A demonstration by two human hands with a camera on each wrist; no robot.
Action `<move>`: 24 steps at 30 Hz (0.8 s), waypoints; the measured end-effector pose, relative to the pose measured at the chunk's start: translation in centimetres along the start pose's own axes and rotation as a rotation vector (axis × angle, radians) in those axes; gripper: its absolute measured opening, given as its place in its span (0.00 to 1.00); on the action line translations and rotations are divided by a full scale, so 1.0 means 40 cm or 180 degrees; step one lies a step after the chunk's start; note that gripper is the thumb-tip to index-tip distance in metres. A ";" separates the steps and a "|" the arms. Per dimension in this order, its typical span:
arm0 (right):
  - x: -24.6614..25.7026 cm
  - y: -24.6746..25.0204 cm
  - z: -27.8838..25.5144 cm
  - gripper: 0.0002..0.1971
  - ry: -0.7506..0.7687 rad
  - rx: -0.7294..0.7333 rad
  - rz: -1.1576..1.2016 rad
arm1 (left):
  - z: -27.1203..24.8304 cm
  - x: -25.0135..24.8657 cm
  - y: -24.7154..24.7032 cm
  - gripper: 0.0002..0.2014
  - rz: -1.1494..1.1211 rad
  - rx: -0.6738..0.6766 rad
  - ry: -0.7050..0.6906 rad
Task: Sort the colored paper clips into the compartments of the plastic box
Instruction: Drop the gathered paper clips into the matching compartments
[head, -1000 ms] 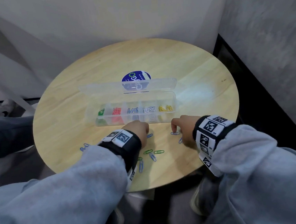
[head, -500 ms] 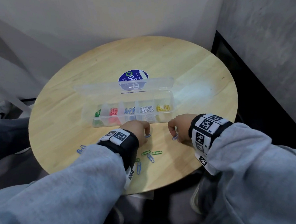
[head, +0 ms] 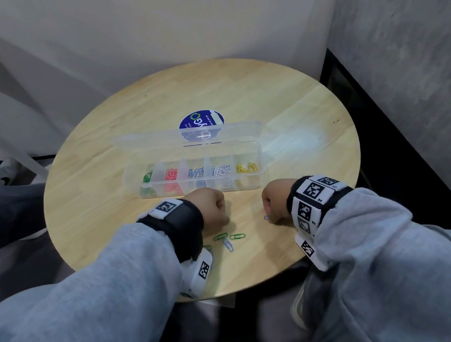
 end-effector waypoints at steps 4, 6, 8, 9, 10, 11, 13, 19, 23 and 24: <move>-0.009 0.007 -0.024 0.06 0.0206 -0.0099 0.0502 | -0.019 0.025 0.025 0.12 -0.1336 0.0248 -0.0060; -0.019 0.014 -0.033 0.09 0.0325 -0.0213 0.1200 | -0.031 0.034 0.030 0.13 -0.1614 0.0366 -0.0115; -0.030 0.020 -0.040 0.10 0.0399 -0.0343 0.1900 | -0.041 0.035 0.025 0.15 -0.1492 0.0419 -0.0188; -0.033 0.020 -0.042 0.09 0.0428 -0.0382 0.2195 | -0.047 0.030 0.021 0.16 -0.1289 0.0427 -0.0217; -0.036 0.019 -0.045 0.08 0.0426 -0.0358 0.2477 | -0.052 0.024 0.015 0.16 -0.0961 0.0420 -0.0263; -0.037 0.018 -0.047 0.08 0.0411 -0.0290 0.2729 | -0.058 0.017 0.010 0.15 -0.0546 0.0415 -0.0326; -0.036 0.016 -0.053 0.11 0.0339 -0.0115 0.3056 | -0.070 0.004 -0.007 0.13 0.0186 0.0419 -0.0449; -0.035 0.019 -0.058 0.13 0.0291 -0.0097 0.3424 | -0.077 0.018 -0.034 0.27 0.1118 0.0661 -0.0825; -0.034 0.020 -0.058 0.14 0.0256 -0.0160 0.3419 | -0.076 0.039 -0.034 0.25 0.1431 0.0606 -0.1078; -0.033 0.020 -0.059 0.13 0.0249 -0.0169 0.3400 | -0.075 0.040 -0.036 0.24 0.1446 0.0587 -0.1103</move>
Point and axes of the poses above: each hand's wrist, its own z-axis towards the middle knuckle, its own y-axis out of the back of the hand, x = y × z, the point moved 1 cm from there along z, towards the middle knuckle, and after that the axes turned 11 degrees about z, right-handed, at the moved point
